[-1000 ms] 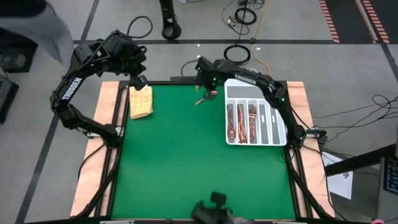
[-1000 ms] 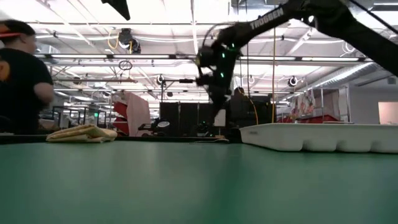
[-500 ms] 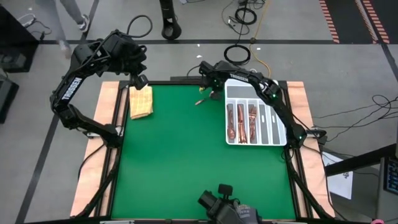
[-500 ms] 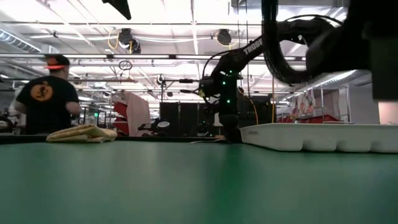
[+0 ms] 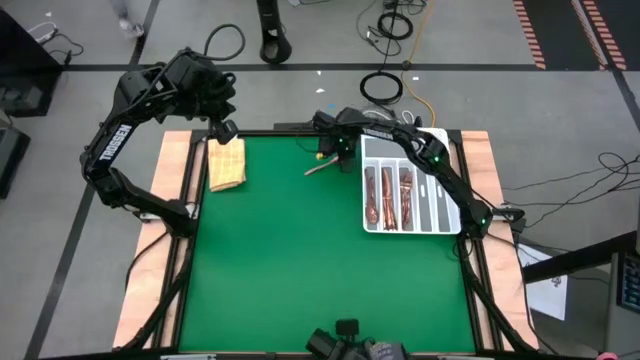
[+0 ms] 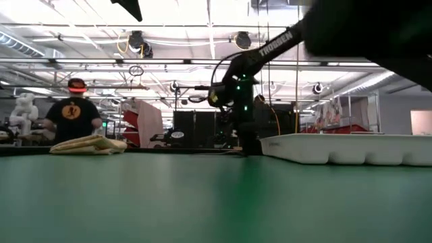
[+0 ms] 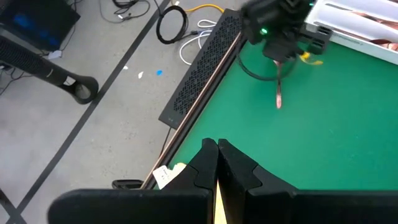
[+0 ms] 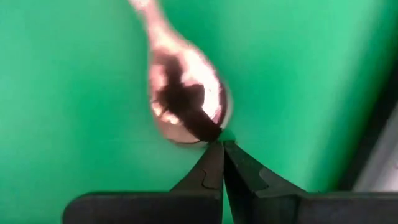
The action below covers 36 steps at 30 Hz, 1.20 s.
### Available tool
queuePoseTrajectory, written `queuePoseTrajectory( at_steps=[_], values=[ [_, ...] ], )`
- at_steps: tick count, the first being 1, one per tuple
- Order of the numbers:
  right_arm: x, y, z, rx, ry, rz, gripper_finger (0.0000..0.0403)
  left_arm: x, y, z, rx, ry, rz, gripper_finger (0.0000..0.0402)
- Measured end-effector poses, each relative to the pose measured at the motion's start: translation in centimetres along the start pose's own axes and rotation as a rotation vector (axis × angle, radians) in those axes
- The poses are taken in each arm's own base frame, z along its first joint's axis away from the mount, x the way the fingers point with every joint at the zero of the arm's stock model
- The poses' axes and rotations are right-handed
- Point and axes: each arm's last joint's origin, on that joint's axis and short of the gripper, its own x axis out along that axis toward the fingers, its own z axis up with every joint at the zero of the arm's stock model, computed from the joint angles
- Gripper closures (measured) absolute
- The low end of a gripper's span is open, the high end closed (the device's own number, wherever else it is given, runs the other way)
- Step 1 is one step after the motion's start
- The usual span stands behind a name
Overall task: Sort silverware
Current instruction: Put the gold spoon into the silverware organizer
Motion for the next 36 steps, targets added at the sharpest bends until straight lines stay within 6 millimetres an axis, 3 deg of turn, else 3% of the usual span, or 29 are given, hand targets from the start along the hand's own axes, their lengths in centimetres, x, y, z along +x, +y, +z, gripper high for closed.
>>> queuePoseTrajectory(
  at_steps=[4, 10, 13, 15, 18, 21, 24, 28, 33, 36],
  values=[
    [-2.2, 3.0, 0.5, -0.103, -0.045, 0.173, 0.0402, 0.0, 0.0, 0.0, 0.000, 0.000, 0.000, 0.0388],
    [-10.7, 7.4, 0.6, -0.239, -0.255, 0.253, 0.0402, 0.7, -0.3, 0.3, -0.039, -0.032, -0.072, 0.0388],
    [-14.1, 8.2, -0.1, -0.194, -0.309, 0.169, 0.0402, 2.3, -0.6, 0.9, -0.060, -0.083, -0.135, 0.0388],
    [-15.1, 6.8, -0.3, -0.110, -0.365, 0.064, 0.0402, 3.7, -0.8, 0.8, -0.056, -0.072, -0.138, 0.0388],
    [-13.9, 3.7, 0.4, 0.080, -0.421, -0.078, 0.0403, 5.9, -1.1, 0.2, -0.066, -0.009, -0.104, 0.0388],
    [-10.2, 2.2, 1.0, 0.167, -0.358, -0.057, 0.0403, 7.1, -1.3, -0.6, -0.074, 0.069, -0.100, 0.0388],
    [-6.7, 1.9, 1.0, 0.202, -0.257, 0.064, 0.0403, 7.6, -1.4, -1.1, -0.072, 0.105, -0.110, 0.0388],
    [-3.8, 1.8, 1.1, 0.188, -0.172, 0.106, 0.0403, 7.6, -1.4, -1.1, -0.081, 0.101, -0.111, 0.0388],
    [-2.1, 2.5, 1.8, 0.157, -0.151, 0.141, 0.0403, 7.6, -1.4, -1.0, -0.099, 0.097, -0.111, 0.0388],
    [-2.2, 2.9, 2.2, 0.145, -0.173, 0.144, 0.0403, 7.6, -1.4, -1.0, -0.100, 0.099, -0.112, 0.0388]
  ],
)
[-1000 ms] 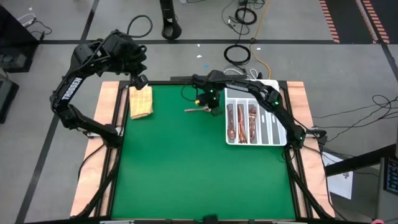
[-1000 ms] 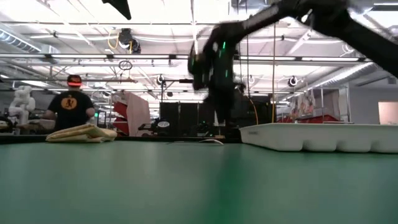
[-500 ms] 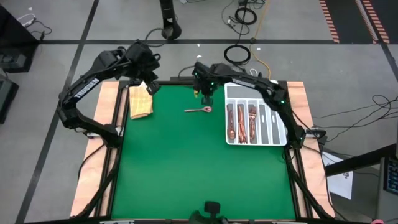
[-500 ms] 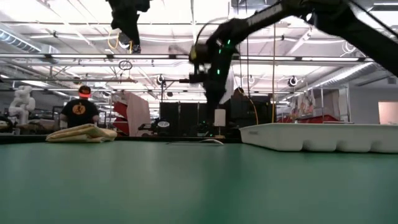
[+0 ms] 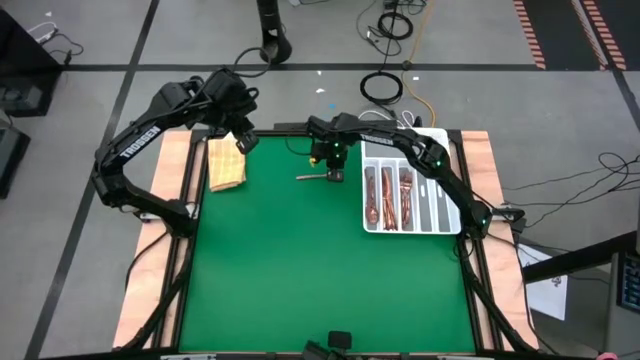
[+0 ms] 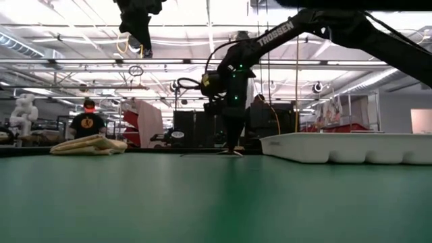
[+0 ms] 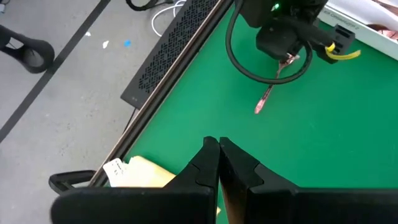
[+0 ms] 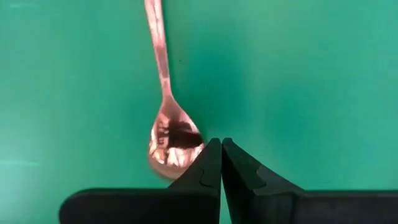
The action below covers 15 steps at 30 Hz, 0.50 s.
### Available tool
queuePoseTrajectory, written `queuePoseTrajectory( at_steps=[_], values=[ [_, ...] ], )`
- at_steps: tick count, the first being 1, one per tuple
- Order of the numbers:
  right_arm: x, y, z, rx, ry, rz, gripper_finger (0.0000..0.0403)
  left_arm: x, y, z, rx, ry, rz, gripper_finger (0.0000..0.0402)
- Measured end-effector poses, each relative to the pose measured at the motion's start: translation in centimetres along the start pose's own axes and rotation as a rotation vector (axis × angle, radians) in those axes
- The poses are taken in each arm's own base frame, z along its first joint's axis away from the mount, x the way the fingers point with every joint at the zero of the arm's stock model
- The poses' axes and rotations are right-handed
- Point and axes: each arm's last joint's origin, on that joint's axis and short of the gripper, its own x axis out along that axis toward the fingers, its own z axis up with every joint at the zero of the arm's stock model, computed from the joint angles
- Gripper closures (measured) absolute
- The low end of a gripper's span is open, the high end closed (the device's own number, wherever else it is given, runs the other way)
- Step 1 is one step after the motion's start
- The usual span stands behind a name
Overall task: Sort silverware
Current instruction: Put the gold spoon into the silverware organizer
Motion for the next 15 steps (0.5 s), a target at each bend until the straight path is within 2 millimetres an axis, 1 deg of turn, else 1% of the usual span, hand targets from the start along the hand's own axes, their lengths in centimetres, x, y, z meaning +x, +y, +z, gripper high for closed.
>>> queuePoseTrajectory(
  at_steps=[3, 5, 8, 11, 13, 15],
  values=[
    [-0.1, 0.6, 0.1, -0.010, -0.005, 0.046, 0.0403, 0.0, 0.0, 0.0, 0.000, 0.000, 0.000, 0.0388],
    [-0.1, 1.4, 0.1, -0.027, 0.009, 0.092, 0.0403, 0.0, 0.0, 0.0, -0.001, 0.001, 0.000, 0.0388],
    [0.2, 2.5, 0.4, -0.058, 0.031, 0.086, 0.0403, 0.0, 0.0, 0.0, -0.001, 0.001, -0.001, 0.0388],
    [0.6, 2.9, 0.3, -0.084, 0.047, 0.140, 0.0403, 0.0, 0.0, 0.0, -0.011, 0.005, -0.001, 0.0388],
    [0.6, 3.1, 0.2, -0.079, 0.063, 0.146, 0.0403, 0.0, 0.0, -0.1, -0.009, 0.014, -0.002, 0.0388],
    [0.7, 4.0, 0.5, -0.078, 0.068, 0.153, 0.0403, 0.0, 0.0, -0.3, -0.007, 0.030, -0.004, 0.0388]
  ],
)
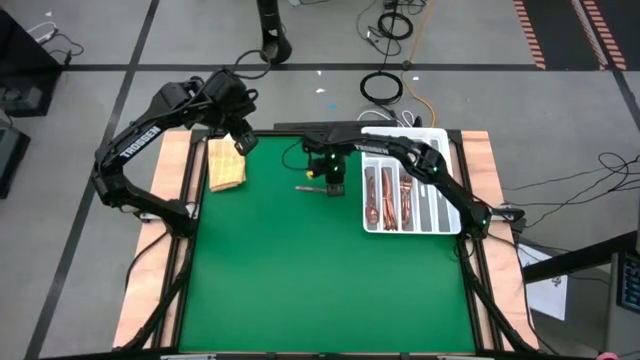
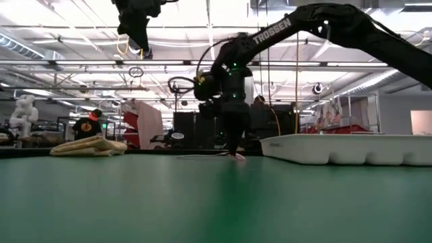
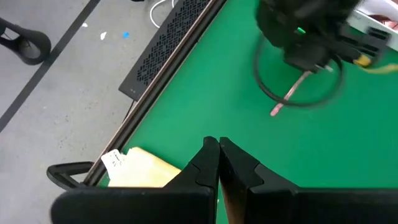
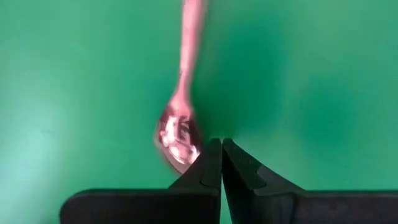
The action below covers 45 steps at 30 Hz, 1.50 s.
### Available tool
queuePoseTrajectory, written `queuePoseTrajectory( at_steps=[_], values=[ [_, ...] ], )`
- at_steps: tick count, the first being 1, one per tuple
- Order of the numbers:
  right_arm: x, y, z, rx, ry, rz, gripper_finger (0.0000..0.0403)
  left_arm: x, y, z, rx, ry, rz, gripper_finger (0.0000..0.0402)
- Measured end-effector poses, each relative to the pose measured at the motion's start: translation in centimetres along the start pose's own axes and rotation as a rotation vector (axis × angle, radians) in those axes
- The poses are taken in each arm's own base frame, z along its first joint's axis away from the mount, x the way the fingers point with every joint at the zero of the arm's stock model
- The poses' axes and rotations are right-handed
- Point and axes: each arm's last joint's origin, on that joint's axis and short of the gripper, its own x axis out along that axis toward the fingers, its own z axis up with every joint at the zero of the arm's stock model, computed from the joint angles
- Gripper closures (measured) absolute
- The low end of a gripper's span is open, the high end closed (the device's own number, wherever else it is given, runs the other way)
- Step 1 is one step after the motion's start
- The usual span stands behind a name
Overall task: Sort silverware
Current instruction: Put the gold spoon into the silverware organizer
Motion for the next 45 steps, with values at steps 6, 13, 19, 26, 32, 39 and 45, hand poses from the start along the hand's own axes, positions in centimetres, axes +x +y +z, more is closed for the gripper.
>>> queuePoseTrajectory(
  at_steps=[6, 13, 19, 26, 32, 39, 45],
  values=[
    [0.4, 4.1, 0.6, -0.081, 0.090, 0.047, 0.0403, 0.0, 0.0, 0.0, 0.000, 0.003, -0.009, 0.0388],
    [1.2, 10.3, 2.1, -0.227, 0.089, 0.133, 0.0403, 0.0, 0.0, -0.1, -0.018, 0.008, -0.011, 0.0388],
    [-0.7, 10.6, 3.7, -0.185, -0.085, -0.051, 0.0398, -0.3, -0.1, -0.6, -0.006, 0.043, -0.014, 0.0388],
    [-0.9, 9.6, 3.6, 0.034, -0.081, -0.208, 0.0306, -3.0, 0.8, -2.3, 0.000, -0.008, 0.037, 0.0388],
    [-1.0, 9.4, 3.7, 0.096, -0.083, -0.352, 0.0183, -5.6, 0.9, -3.7, 0.034, -0.085, 0.056, 0.0388],
    [-0.1, 8.9, 3.6, 0.204, -0.085, -0.290, 0.0130, -7.4, 0.6, -4.8, 0.087, -0.155, 0.036, 0.0388],
    [2.4, 8.5, 2.7, 0.226, -0.060, -0.279, 0.0144, -7.6, 0.6, -4.9, 0.102, -0.165, 0.029, 0.0388]
  ],
)
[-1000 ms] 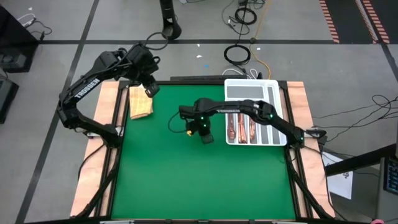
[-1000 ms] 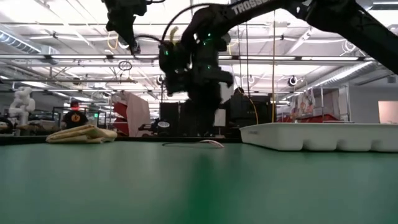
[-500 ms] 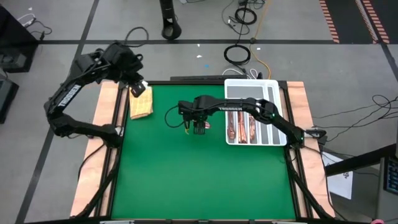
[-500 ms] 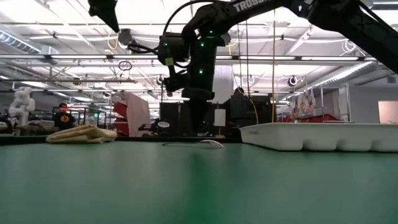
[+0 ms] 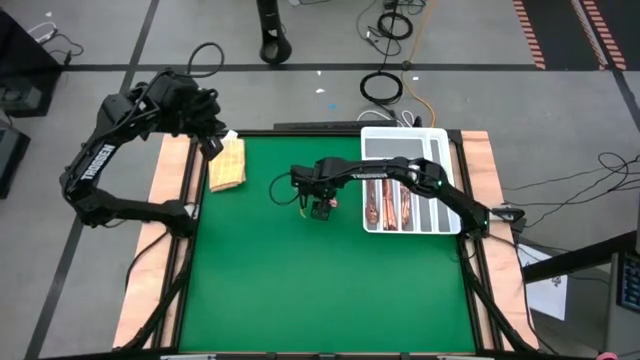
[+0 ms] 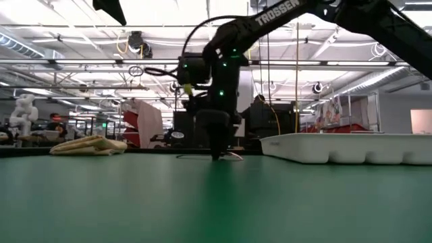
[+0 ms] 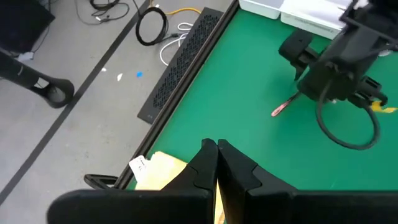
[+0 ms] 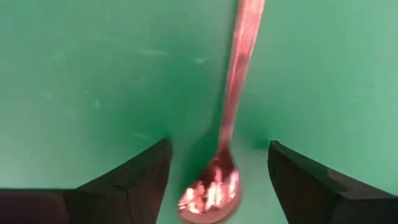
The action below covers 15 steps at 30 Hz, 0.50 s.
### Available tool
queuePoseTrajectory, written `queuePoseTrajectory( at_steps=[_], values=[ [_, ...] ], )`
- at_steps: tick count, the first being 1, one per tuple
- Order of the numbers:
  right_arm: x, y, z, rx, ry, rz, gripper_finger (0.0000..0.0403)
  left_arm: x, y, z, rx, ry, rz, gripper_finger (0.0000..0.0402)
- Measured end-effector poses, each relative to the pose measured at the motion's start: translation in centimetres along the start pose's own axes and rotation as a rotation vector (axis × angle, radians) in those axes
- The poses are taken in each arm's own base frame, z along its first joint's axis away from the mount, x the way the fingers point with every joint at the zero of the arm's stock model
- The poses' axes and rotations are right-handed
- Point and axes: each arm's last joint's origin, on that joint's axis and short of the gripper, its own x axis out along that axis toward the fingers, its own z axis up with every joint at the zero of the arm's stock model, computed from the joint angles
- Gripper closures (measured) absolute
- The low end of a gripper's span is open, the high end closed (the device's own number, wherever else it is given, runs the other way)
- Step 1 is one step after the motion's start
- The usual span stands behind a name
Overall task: Sort silverware
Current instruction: Put the gold spoon into the silverware organizer
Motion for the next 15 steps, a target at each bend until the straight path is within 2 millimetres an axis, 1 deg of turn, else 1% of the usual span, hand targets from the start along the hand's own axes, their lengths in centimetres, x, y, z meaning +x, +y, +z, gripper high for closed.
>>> queuePoseTrajectory(
  at_steps=[3, 5, 7, 8, 11, 12, 15],
  values=[
    [1.3, -0.9, -0.9, 0.088, 0.032, 0.008, 0.0159, 0.0, 0.0, 0.0, 0.004, -0.002, 0.000, 0.0388],
    [2.3, -1.2, -1.6, 0.140, 0.051, 0.015, 0.0180, 0.0, 0.0, 0.1, 0.017, -0.010, 0.001, 0.0388],
    [2.8, -1.3, -2.0, 0.193, 0.064, 0.013, 0.0220, 0.0, 0.0, 0.1, 0.018, -0.016, 0.003, 0.0388],
    [3.0, -1.3, -2.1, 0.214, 0.068, 0.018, 0.0250, 0.0, 0.0, 0.2, 0.018, -0.019, 0.004, 0.0388],
    [3.0, -1.1, -2.1, 0.232, 0.056, 0.021, 0.0356, 0.0, 0.0, 0.2, 0.018, -0.021, 0.004, 0.0388],
    [3.0, -1.0, -1.8, 0.238, 0.034, 0.021, 0.0377, 0.0, 0.0, 0.2, 0.018, -0.021, 0.004, 0.0388],
    [2.6, -0.8, -1.4, 0.258, 0.032, 0.034, 0.0388, 0.0, 0.0, 0.2, 0.018, -0.021, 0.004, 0.0388]
  ],
)
